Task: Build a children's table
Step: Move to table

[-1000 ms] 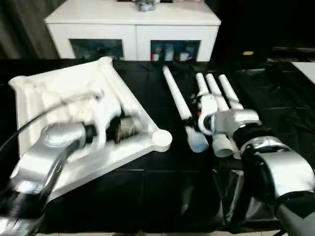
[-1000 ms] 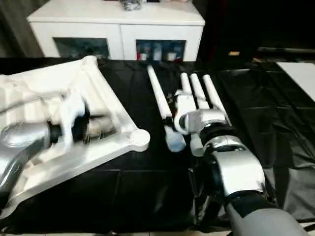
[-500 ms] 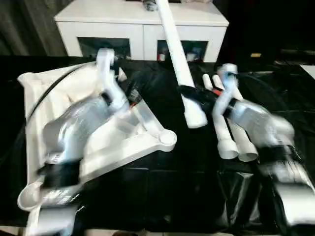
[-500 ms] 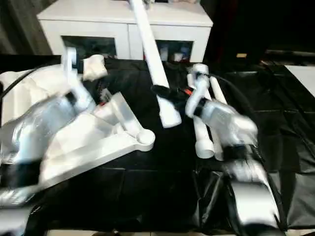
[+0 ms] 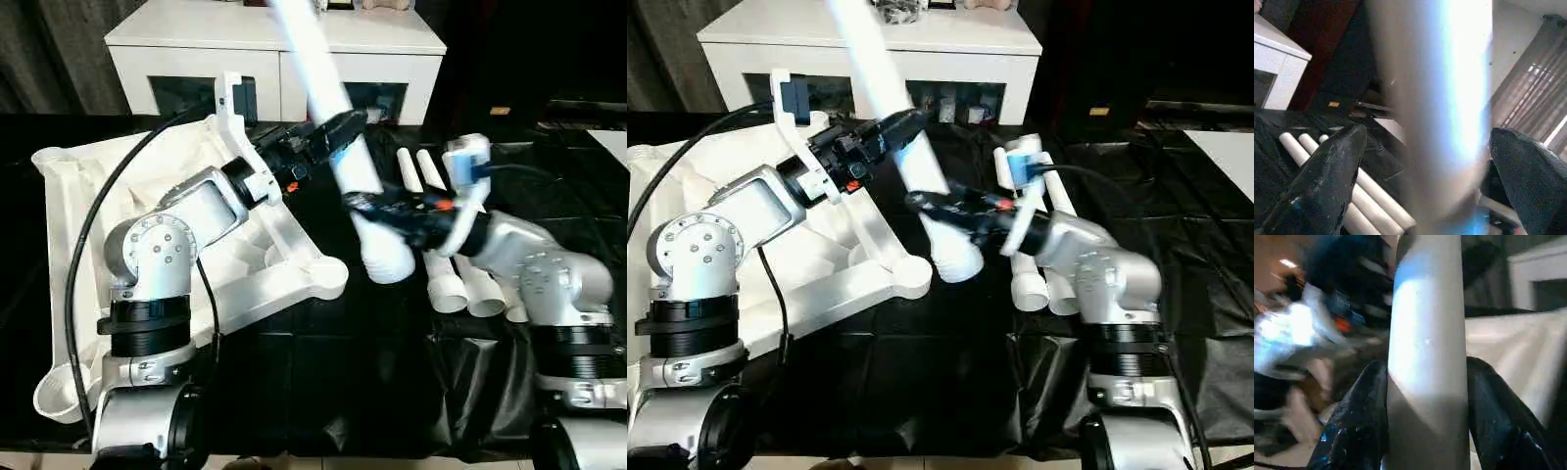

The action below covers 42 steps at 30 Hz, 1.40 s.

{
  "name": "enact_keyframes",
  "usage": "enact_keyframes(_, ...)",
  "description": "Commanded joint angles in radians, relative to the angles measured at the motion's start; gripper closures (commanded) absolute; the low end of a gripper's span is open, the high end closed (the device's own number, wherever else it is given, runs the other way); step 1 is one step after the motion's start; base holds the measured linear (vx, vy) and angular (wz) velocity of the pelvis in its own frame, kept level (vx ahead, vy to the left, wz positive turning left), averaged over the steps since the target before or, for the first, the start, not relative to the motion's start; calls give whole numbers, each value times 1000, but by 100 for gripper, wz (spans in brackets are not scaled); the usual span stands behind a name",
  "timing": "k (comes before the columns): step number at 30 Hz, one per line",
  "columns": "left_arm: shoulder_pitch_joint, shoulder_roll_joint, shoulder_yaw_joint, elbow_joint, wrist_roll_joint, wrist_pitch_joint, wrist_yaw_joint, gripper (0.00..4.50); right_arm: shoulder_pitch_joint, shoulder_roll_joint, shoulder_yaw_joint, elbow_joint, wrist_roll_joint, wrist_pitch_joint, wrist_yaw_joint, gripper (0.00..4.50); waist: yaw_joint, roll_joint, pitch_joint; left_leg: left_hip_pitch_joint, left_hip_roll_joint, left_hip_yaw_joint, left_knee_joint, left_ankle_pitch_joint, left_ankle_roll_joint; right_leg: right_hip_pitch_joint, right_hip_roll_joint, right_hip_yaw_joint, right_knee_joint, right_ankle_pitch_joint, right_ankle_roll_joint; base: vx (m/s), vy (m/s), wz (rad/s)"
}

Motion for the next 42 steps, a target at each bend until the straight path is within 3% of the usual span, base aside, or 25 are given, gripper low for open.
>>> enact_keyframes(1, -17, -4, 5, -2, -13, 13, 25, 0, 0, -2, 25, -24, -60, -48, -55, 266, 2, -7, -74, 28, 47, -18, -67, -111, -1, 45, -73, 31, -76, -24, -232, 0, 0, 0)
enact_keyframes(2, -17, -4, 5, -2, -13, 13, 25, 0, 0, -2, 25, -24, -60, -48, -55, 266, 1, -7, -73, 29, 47, -18, -66, -116, 0, 45, -72, 31, -76, -22, -231, 0, 0, 0)
enact_keyframes(3, -17, -3, 4, 0, -10, 13, 31, 30, 0, -1, 33, -26, -70, -53, -63, 266, 0, -7, -73, 29, 47, -18, -67, -121, 5, 47, -72, 32, -76, -20, -230, 0, 0, 0)
enact_keyframes(6, -16, -9, 7, 16, 6, 6, 71, 37, -5, 17, 64, -35, -142, -103, -149, 266, 0, -7, -72, 28, 47, -19, -68, -121, -1, 45, -72, 32, -77, -26, -220, 0, 0, 0)
enact_keyframes(7, -15, -13, 14, 18, 5, 6, 84, 42, -7, 24, 81, -40, -173, -121, -189, 266, -2, -2, -71, 31, 47, -20, -70, -137, -12, 43, -71, 32, -79, -41, -217, 0, 0, 0)
enact_keyframes(12, -8, -20, 0, 24, 26, -5, 109, 89, 18, 45, 156, -106, -258, -195, -245, 266, -3, -1, -70, 30, 48, -21, -73, -149, -26, 43, -70, 34, -78, -31, -203, 0, 0, 0)
enact_keyframes(13, -8, -22, -7, 32, 41, -11, 122, 115, 25, 46, 190, -117, -304, -236, -268, 266, -3, 1, -70, 30, 49, -22, -74, -158, -31, 42, -70, 33, -79, -34, -197, 0, 0, 0)
enact_keyframes(15, -8, -25, -9, 37, 46, -14, 131, 121, 30, 43, 219, -119, -349, -273, -288, 266, -6, 3, -70, 30, 47, -22, -74, -168, -33, 43, -69, 34, -79, -35, -192, 0, 0, 0)
enact_keyframes(16, -10, -33, -6, 45, 49, -18, 145, 133, 33, 41, 260, -105, -425, -333, -334, 266, -5, 7, -70, 30, 49, -24, -75, -172, -43, 41, -72, 33, -80, -43, -189, 0, 0, 0)
enact_keyframes(17, -11, -36, -5, 48, 49, -20, 153, 147, 34, 42, 276, -96, -454, -357, -359, 266, -8, 4, -69, 31, 47, -23, -77, -192, -55, 42, -70, 34, -82, -65, -184, 0, 0, 0)
enact_keyframes(29, -25, -56, 42, 74, 62, -66, 232, 220, 22, 123, 258, -28, -515, -427, -528, 266, -18, 4, -69, 29, 45, -23, -77, -190, -40, 44, -66, 35, -79, -6, -189, 0, 0, 0)
enact_keyframes(31, -23, -58, 43, 72, 54, -74, 225, 249, 20, 130, 260, -22, -517, -433, -529, 266, -19, 4, -70, 29, 44, -22, -76, -180, -32, 45, -67, 35, -79, 10, -193, 0, 0, 0)
enact_keyframes(42, -13, -67, 37, 61, 27, -77, 195, 265, 35, 132, 292, -20, -518, -461, -496, 266, -25, 5, -69, 31, 46, -22, -77, -188, -26, 45, -66, 35, -79, 12, -204, 0, 0, 0)
